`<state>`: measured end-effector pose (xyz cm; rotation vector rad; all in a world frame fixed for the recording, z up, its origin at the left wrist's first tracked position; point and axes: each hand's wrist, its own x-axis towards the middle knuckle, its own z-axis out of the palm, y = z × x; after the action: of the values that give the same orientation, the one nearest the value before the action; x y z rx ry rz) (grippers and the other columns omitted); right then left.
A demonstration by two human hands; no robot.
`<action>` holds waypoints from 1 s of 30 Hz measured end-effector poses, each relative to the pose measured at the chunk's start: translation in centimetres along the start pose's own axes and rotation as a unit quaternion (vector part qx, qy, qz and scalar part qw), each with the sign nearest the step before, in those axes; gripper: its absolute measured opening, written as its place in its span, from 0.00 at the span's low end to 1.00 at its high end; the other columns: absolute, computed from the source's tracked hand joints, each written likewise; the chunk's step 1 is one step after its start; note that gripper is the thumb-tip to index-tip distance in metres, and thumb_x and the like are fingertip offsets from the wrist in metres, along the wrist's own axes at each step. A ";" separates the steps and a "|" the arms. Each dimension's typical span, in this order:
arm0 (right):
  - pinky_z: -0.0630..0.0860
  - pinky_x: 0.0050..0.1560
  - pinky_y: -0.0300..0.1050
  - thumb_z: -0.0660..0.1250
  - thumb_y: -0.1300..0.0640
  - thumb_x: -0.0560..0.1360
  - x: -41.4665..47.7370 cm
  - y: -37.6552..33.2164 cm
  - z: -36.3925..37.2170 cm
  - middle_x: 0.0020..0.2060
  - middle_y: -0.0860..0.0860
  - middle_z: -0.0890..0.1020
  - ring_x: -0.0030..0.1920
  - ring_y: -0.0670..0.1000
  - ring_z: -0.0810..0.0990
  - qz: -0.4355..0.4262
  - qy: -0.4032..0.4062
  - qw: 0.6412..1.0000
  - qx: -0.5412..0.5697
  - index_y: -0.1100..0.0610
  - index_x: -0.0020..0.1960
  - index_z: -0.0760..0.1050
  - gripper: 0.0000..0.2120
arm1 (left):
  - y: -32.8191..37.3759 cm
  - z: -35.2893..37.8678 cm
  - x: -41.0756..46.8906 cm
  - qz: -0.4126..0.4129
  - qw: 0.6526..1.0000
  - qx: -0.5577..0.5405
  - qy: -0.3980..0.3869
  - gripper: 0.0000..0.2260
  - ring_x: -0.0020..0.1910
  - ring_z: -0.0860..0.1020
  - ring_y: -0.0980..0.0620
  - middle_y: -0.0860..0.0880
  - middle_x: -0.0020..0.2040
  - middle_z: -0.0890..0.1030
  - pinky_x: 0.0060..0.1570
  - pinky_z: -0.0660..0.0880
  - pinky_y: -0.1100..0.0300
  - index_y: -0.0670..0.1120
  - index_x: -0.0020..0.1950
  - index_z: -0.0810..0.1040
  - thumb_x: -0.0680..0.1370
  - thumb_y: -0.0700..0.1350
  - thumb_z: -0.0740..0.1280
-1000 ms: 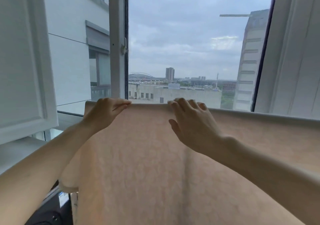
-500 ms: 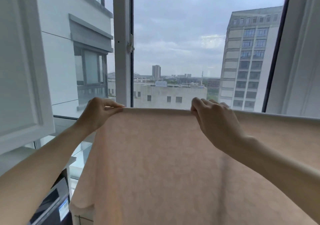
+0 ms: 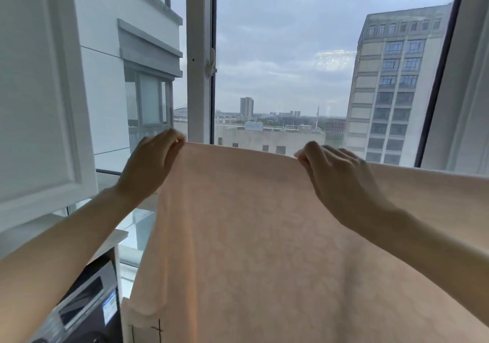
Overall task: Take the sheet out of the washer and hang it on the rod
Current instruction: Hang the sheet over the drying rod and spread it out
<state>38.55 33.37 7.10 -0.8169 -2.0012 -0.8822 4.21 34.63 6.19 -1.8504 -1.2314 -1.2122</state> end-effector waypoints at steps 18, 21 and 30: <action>0.75 0.35 0.48 0.61 0.58 0.81 0.5 2.1 2.4 0.39 0.52 0.82 0.36 0.57 0.80 0.049 -0.010 0.999 0.005 0.55 0.47 0.67 0.04 | -4.8 1.3 -1.2 -0.193 0.979 -0.067 -0.011 0.04 0.40 0.81 0.47 0.45 0.40 0.84 0.46 0.75 0.56 0.41 0.46 0.83 0.76 0.41 0.70; 0.67 0.31 0.43 0.64 0.62 0.78 1.3 1.5 2.4 0.32 0.50 0.78 0.30 0.56 0.77 0.064 0.009 0.998 -0.009 0.56 0.46 0.68 0.05 | -4.6 1.7 -1.2 -0.210 0.975 -0.062 0.046 0.06 0.44 0.78 0.47 0.43 0.44 0.82 0.46 0.73 0.57 0.39 0.49 0.80 0.79 0.40 0.65; 0.78 0.44 0.50 0.67 0.64 0.76 -0.5 0.9 3.6 0.39 0.50 0.82 0.39 0.54 0.82 -0.049 0.028 0.997 -0.047 0.57 0.50 0.77 0.05 | -4.1 3.5 -4.3 -0.281 0.957 -0.076 -0.008 0.11 0.38 0.76 0.47 0.46 0.38 0.79 0.35 0.68 0.61 0.41 0.44 0.77 0.81 0.45 0.61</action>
<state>38.02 36.60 5.34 -0.7420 -1.9775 -1.0510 1.02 37.53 0.83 -1.6618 -1.7939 -1.6258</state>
